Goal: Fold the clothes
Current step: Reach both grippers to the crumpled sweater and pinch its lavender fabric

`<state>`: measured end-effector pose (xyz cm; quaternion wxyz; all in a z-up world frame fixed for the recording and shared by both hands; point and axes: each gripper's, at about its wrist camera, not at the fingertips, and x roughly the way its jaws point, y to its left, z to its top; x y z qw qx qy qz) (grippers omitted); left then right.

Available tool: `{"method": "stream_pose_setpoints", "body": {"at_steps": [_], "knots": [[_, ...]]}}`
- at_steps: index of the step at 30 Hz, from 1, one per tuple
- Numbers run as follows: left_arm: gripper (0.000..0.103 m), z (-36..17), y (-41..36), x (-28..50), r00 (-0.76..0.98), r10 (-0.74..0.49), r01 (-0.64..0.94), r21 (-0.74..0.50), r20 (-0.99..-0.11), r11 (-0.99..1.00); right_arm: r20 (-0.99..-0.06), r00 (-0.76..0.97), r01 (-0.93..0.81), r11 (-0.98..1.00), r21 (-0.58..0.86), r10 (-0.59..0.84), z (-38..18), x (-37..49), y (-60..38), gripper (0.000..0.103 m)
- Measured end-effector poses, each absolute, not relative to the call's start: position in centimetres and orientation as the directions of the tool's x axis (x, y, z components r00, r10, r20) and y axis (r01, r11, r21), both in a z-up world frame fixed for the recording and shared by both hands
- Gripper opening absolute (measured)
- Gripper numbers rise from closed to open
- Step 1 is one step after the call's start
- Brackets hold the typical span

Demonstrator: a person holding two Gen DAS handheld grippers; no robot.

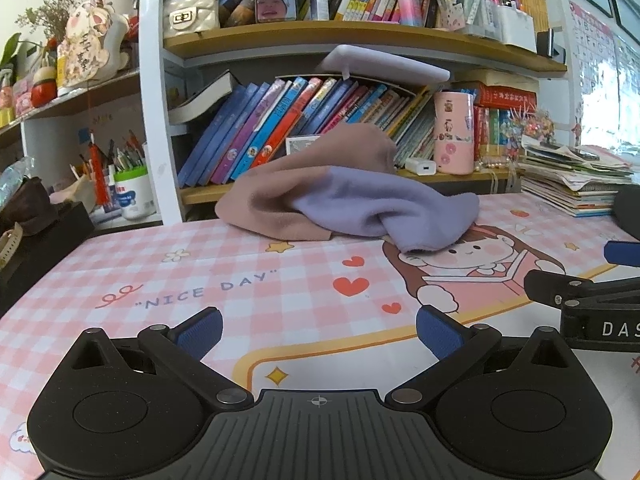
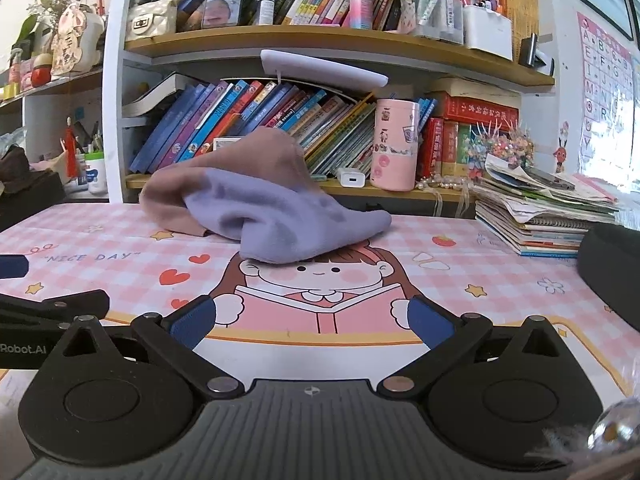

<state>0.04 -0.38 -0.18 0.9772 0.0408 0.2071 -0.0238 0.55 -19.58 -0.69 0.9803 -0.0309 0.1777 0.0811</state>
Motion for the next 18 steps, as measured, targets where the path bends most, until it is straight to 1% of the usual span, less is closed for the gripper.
{"method": "stream_pose_setpoints", "body": {"at_steps": [7,9,11,12,13,14,16,18], "knots": [[0.103,0.0,0.0,-0.7,0.930,-0.043,0.064,0.045,-0.364,0.997,-0.347,0.920,-0.210,0.977,-0.039,0.183,-0.6,0.4,-19.3,0.100],[0.103,0.0,-0.1,-0.8,0.931,-0.055,0.076,0.045,-0.361,0.996,-0.354,0.910,-0.235,0.972,-0.008,0.217,-0.6,0.6,-19.7,0.094],[0.101,0.0,-0.1,-0.6,0.925,-0.088,0.110,0.041,-0.369,0.993,-0.394,0.879,-0.266,0.962,0.063,0.269,-0.8,1.2,-20.3,0.082],[0.098,0.0,-0.2,-0.4,0.917,-0.110,0.136,0.041,-0.384,0.990,-0.421,0.852,-0.290,0.950,0.115,0.311,-1.0,1.8,-20.8,0.079],[0.096,-0.1,-0.3,-0.1,0.906,-0.130,0.161,0.044,-0.403,0.986,-0.437,0.831,-0.306,0.939,0.159,0.344,-1.1,2.3,-21.1,0.071],[0.095,-0.2,-0.4,0.2,0.896,-0.145,0.183,0.052,-0.420,0.982,-0.458,0.802,-0.319,0.924,0.212,0.382,-1.3,3.1,-21.6,0.065],[0.091,-0.4,-0.8,0.9,0.884,-0.155,0.211,0.082,-0.440,0.974,-0.496,0.751,-0.321,0.897,0.305,0.437,-1.4,5.0,-22.4,0.062],[0.087,-0.2,-0.8,1.6,0.884,-0.155,0.215,0.089,-0.441,0.973,-0.513,0.712,-0.311,0.870,0.383,0.480,-1.4,6.8,-23.1,0.061]]}}
